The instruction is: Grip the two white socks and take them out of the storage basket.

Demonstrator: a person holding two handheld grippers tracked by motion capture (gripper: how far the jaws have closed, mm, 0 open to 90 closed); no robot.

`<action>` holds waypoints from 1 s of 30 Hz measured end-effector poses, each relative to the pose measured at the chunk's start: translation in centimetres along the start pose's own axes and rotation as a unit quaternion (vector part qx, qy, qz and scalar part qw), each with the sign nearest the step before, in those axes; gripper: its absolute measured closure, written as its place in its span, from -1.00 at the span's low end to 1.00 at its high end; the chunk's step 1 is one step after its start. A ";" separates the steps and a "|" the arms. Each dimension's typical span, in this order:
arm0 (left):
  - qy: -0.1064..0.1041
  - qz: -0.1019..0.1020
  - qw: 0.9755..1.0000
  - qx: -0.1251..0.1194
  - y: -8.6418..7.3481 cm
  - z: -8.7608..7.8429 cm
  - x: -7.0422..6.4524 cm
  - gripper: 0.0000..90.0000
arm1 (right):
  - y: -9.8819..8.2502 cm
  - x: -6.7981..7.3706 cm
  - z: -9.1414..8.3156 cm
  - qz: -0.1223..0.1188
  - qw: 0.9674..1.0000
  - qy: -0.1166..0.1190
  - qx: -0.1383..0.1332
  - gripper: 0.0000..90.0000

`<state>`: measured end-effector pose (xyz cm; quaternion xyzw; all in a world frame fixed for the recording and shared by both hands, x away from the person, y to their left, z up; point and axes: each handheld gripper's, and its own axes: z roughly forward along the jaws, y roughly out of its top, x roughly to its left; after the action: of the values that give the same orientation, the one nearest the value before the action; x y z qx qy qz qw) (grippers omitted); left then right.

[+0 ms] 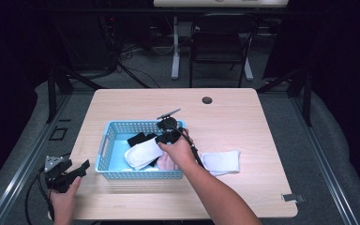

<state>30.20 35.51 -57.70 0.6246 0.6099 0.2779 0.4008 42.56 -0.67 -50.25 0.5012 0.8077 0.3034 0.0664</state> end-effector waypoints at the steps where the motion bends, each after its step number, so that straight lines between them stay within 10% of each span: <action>1: 0.000 0.000 1.000 0.000 0.0 0.0 0.0 -0.43 | 0.1 0.0 0.6 0.007 1.000 -0.001 0.011 0.44; 18: -0.002 0.001 1.000 -0.001 0.0 0.0 -0.1 -0.43 | 0.1 -0.8 3.1 0.066 0.994 0.044 0.082 0.71; 25: -0.001 0.003 1.000 0.003 0.1 0.0 -0.1 -0.43 | 0.2 1.1 1.0 0.014 0.998 0.056 -0.002 0.94; 30: -0.001 0.003 1.000 0.002 0.1 0.0 -0.1 -0.43 | 0.1 2.9 -1.4 -0.051 0.995 0.057 -0.070 0.95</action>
<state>30.18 35.43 -57.62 0.6274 0.6085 0.2772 0.3990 40.62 1.18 -48.48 0.4353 0.8113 0.3837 0.0707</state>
